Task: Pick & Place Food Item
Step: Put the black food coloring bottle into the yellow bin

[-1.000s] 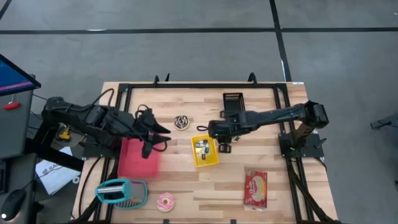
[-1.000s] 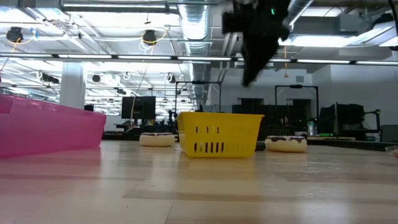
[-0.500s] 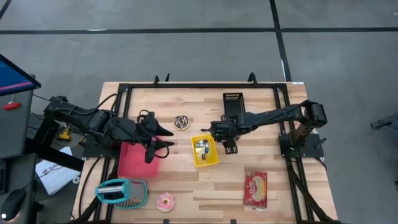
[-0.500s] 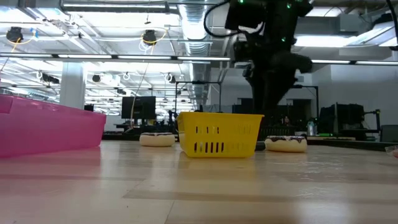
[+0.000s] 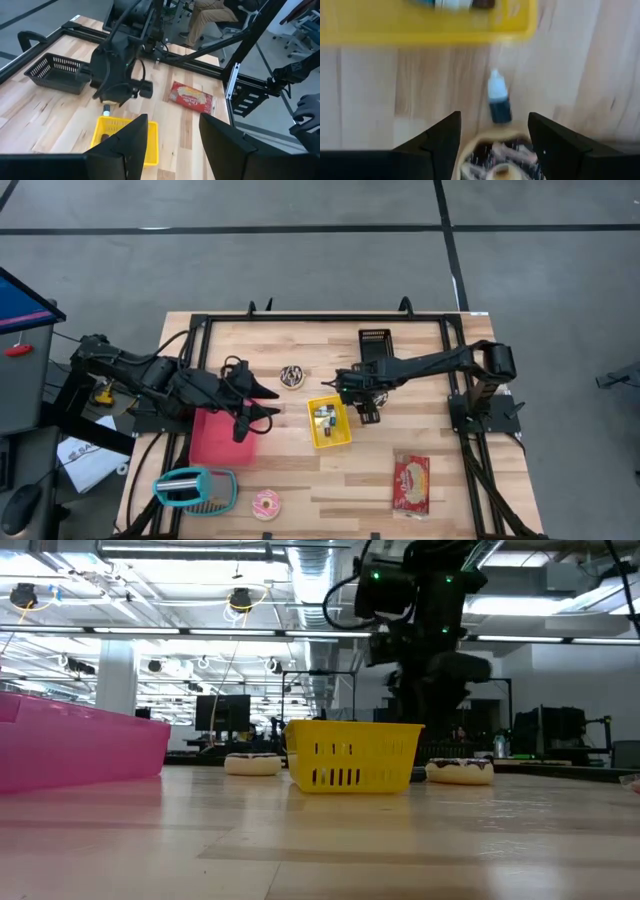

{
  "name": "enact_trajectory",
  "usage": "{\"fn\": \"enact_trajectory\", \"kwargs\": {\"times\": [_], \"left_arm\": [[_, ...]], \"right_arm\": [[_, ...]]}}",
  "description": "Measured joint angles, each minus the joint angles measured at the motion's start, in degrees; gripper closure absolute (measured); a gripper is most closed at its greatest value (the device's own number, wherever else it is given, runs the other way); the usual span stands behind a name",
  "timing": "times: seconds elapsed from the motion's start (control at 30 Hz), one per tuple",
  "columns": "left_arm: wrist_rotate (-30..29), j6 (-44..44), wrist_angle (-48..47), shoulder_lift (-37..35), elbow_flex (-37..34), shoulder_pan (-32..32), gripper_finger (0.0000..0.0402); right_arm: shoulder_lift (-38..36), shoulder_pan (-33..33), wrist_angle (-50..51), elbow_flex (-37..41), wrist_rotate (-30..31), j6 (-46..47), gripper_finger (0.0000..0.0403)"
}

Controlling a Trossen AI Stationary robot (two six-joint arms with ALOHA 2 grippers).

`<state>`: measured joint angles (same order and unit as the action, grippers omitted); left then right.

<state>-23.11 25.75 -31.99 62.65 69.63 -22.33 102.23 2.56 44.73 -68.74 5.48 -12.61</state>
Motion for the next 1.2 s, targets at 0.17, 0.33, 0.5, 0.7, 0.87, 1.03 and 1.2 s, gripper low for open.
{"fn": "enact_trajectory", "kwargs": {"times": [0.17,0.33,0.5,0.7,0.87,1.03,1.2], "left_arm": [[-0.01,0.16,0.05,-0.02,0.00,0.09,0.0227],[0.00,0.23,-0.04,-0.02,0.00,0.33,0.0227],[0.00,0.26,-0.04,-0.02,0.00,0.33,0.0228],[0.00,0.43,0.02,-0.04,0.00,0.33,0.0229],[0.00,0.67,0.22,-0.02,0.00,0.33,0.0230],[0.02,0.87,0.51,-0.02,0.00,0.33,0.0230],[0.00,1.45,1.22,-0.02,0.00,0.33,0.0230]], "right_arm": [[1.25,1.00,-1.05,-0.40,-1.69,-1.52,0.0180],[2.14,1.21,-1.65,-0.17,-2.73,-2.02,0.0180],[3.32,0.89,-2.58,-0.12,-2.79,-3.03,0.0180],[4.69,1.25,-4.32,-0.15,-2.68,-3.30,0.0180],[6.01,1.37,-5.74,-0.27,-2.52,-3.28,0.0180],[7.25,1.32,-5.21,-0.16,-2.52,-3.39,0.0197],[8.64,1.34,-4.62,-0.45,-2.81,-3.27,0.0235]]}}
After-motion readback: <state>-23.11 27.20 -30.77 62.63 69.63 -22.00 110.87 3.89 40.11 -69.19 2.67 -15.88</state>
